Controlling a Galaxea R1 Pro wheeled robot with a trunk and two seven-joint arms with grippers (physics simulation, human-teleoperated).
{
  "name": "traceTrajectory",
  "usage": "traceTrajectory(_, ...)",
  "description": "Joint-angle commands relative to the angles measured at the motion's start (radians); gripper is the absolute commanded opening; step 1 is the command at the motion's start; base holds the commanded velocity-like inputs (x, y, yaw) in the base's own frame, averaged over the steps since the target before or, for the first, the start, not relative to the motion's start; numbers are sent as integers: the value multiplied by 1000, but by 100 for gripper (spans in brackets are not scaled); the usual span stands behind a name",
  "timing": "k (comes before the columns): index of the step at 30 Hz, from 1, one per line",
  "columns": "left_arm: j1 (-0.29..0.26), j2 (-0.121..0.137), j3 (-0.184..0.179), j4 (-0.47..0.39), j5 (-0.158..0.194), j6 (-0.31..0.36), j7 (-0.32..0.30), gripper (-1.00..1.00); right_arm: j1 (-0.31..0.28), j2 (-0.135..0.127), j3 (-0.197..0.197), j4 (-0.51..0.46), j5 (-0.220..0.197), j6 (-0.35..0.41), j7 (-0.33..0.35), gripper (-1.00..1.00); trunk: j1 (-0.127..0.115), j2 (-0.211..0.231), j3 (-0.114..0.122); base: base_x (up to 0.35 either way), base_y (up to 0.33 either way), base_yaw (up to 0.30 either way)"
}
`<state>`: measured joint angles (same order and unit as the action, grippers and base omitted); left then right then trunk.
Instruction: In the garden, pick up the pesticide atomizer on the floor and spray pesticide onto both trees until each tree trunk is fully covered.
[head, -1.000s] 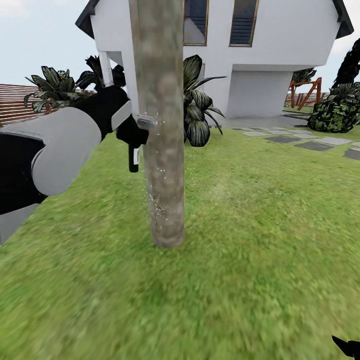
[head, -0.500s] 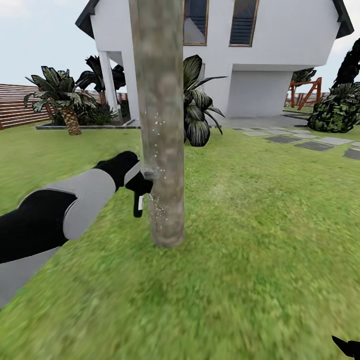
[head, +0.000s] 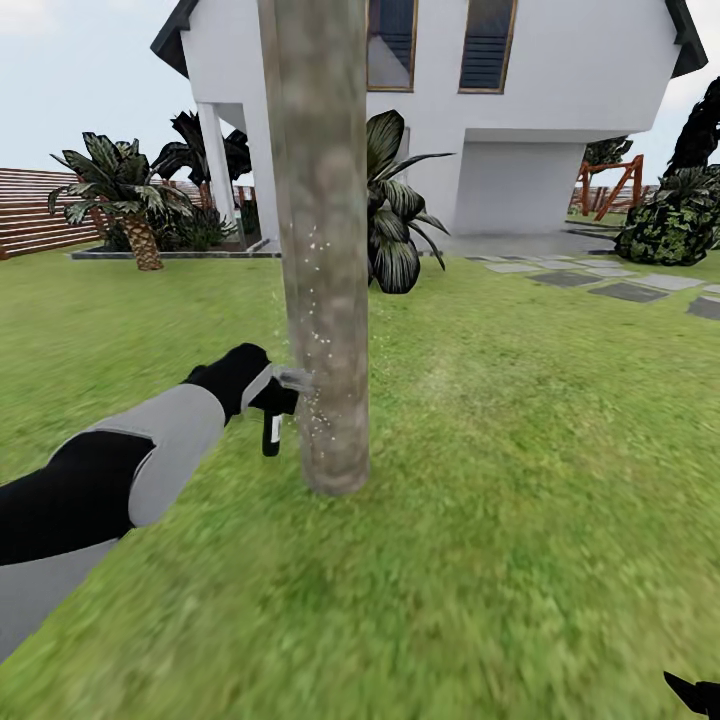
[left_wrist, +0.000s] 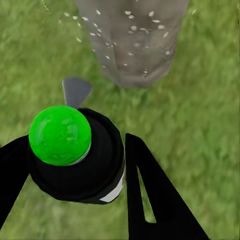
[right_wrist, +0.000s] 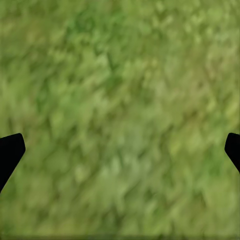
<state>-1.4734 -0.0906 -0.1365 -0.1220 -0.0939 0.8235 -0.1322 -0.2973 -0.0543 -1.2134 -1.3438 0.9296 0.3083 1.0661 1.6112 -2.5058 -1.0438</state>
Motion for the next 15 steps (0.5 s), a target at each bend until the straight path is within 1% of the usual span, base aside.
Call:
traceTrajectory(1,1,5,4,-81,5,30,1,-100,0,-1,0,0,0,0,0,100,0,0,0,0,0,0)
traceTrajectory(2,0,6,4,-134,5,78,1,-100,0,-1,0,0,0,0,0,100,0,0,0,0,0,0)
traceTrajectory(3,-1,7,4,-168,5,109,2,-100,0,-1,0,0,0,0,0,100,0,0,0,0,0,0)
traceTrajectory(5,-8,6,5,-243,4,154,3,-100,0,-1,0,0,0,0,0,100,0,0,0,0,0,0)
traceTrajectory(9,-90,3,5,-263,5,166,3,-100,0,-1,0,0,0,0,0,100,0,0,0,0,0,0)
traceTrajectory(11,-151,2,5,-264,5,168,4,-100,0,-1,0,0,0,0,0,100,0,0,0,0,0,0)
traceTrajectory(12,-176,2,5,-264,5,169,5,-100,0,-1,0,0,0,0,0,100,0,0,0,0,0,0)
traceTrajectory(14,-208,2,5,-263,6,170,5,-100,1,-1,0,0,0,0,0,100,0,0,0,0,0,0)
traceTrajectory(15,-239,2,5,-262,6,171,5,-100,0,-1,0,0,0,0,0,100,0,0,0,0,0,0)
